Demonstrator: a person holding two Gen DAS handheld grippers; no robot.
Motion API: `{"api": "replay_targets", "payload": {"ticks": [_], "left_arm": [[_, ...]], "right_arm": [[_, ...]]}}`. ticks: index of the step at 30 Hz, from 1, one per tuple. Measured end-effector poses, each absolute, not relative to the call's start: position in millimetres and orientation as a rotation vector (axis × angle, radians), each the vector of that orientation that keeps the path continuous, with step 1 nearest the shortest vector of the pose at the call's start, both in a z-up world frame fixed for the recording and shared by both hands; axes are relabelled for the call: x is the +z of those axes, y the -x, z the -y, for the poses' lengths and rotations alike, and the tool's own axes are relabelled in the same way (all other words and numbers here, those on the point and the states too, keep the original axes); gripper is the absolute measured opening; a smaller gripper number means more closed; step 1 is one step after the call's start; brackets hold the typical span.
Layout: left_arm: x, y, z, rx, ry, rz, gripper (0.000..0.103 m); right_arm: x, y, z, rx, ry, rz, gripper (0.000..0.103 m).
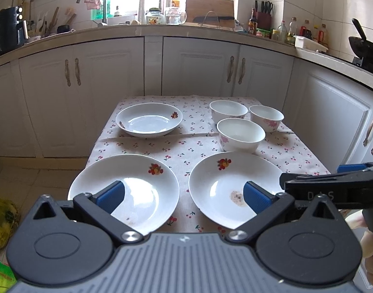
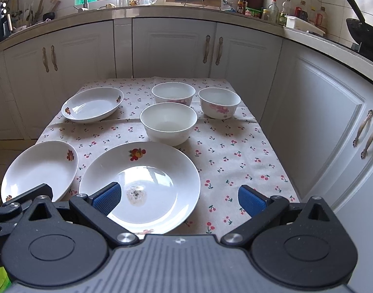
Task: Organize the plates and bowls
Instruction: 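Grasp the rim of the stained white plate with the left tool and lift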
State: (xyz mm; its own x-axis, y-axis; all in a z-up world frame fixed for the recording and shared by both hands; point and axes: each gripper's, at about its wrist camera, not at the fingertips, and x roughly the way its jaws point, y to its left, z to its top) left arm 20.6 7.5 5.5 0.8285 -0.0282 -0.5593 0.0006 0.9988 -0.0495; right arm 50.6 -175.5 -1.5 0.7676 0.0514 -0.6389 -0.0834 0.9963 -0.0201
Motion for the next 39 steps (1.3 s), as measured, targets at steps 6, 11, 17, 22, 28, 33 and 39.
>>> {"api": "replay_targets", "payload": {"ticks": [6, 11, 17, 22, 28, 33, 39], "left_arm": [[-1, -28, -11, -0.032, 0.042, -0.598, 0.102], [-10, -29, -16, -0.038, -0.014, -0.589, 0.102], [-18, -32, -38, -0.035, -0.007, -0.567, 0.102], [-24, -32, -55, -0.04, -0.039, -0.568, 0.102], [-33, -30, -81, -0.067, -0.053, -0.598, 0.102], [-44, -27, -103, -0.095, -0.096, -0.635, 0.102], [-59, -26, -130, -0.151, -0.076, -0.697, 0.102]], "right_arm": [[-4, -62, 177, 0.113, 0.019, -0.698, 0.103], [-2, -74, 176, 0.168, -0.007, -0.702, 0.103], [1, -88, 168, 0.237, 0.003, -0.676, 0.103], [7, -103, 159, 0.329, -0.026, -0.682, 0.103], [8, -120, 140, 0.416, -0.015, -0.722, 0.103], [2, -133, 118, 0.458, 0.057, -0.733, 0.103], [1, -154, 103, 0.525, 0.021, -0.746, 0.103]]}}
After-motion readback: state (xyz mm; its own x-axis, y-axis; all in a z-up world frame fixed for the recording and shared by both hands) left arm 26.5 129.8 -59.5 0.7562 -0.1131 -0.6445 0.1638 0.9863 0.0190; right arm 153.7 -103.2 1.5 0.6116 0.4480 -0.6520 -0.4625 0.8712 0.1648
